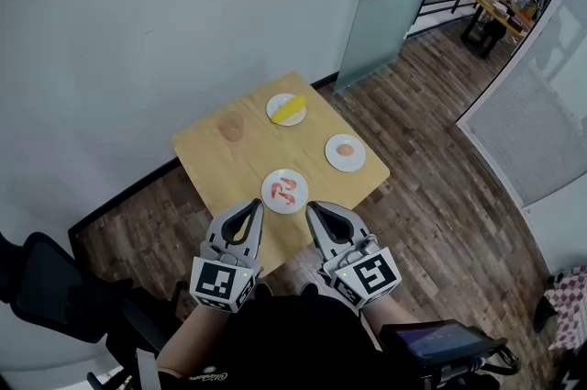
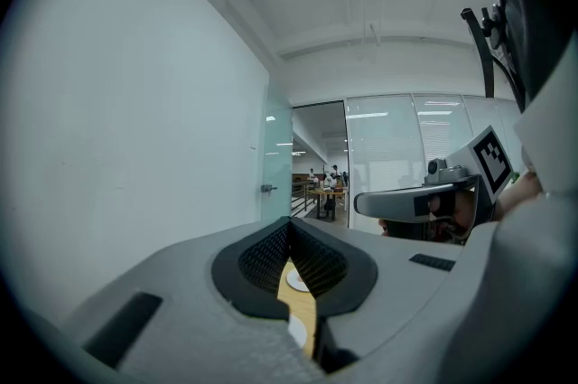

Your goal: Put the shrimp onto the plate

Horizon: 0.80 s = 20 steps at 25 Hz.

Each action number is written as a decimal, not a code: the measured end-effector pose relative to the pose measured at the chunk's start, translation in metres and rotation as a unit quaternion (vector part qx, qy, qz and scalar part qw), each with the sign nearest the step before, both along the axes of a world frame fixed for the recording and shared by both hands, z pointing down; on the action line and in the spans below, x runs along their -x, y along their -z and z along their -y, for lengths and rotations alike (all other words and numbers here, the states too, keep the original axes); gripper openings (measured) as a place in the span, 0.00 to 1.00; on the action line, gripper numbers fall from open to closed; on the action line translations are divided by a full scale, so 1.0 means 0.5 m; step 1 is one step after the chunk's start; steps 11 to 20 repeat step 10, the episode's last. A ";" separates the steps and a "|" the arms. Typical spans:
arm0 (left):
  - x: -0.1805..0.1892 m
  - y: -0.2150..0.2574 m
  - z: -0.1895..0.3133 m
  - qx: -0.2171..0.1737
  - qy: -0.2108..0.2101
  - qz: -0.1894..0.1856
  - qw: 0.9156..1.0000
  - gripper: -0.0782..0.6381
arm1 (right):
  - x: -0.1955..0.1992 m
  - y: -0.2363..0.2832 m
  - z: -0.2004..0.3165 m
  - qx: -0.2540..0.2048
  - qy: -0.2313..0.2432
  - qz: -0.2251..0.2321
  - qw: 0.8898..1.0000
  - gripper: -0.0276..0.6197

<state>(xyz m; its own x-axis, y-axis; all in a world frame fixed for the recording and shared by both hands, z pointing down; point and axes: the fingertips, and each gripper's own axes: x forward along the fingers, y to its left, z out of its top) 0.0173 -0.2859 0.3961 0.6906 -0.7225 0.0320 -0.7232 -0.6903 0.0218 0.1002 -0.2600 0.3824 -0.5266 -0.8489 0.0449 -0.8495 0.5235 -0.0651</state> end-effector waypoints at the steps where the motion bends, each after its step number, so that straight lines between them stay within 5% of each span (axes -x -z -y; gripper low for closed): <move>1: 0.000 0.001 0.000 0.000 0.000 0.000 1.000 0.11 | 0.001 0.001 -0.001 0.000 0.002 0.000 1.000 0.05; 20: 0.001 -0.002 -0.003 0.002 0.001 -0.001 1.000 0.11 | 0.010 0.005 -0.007 -0.003 0.009 -0.003 1.000 0.04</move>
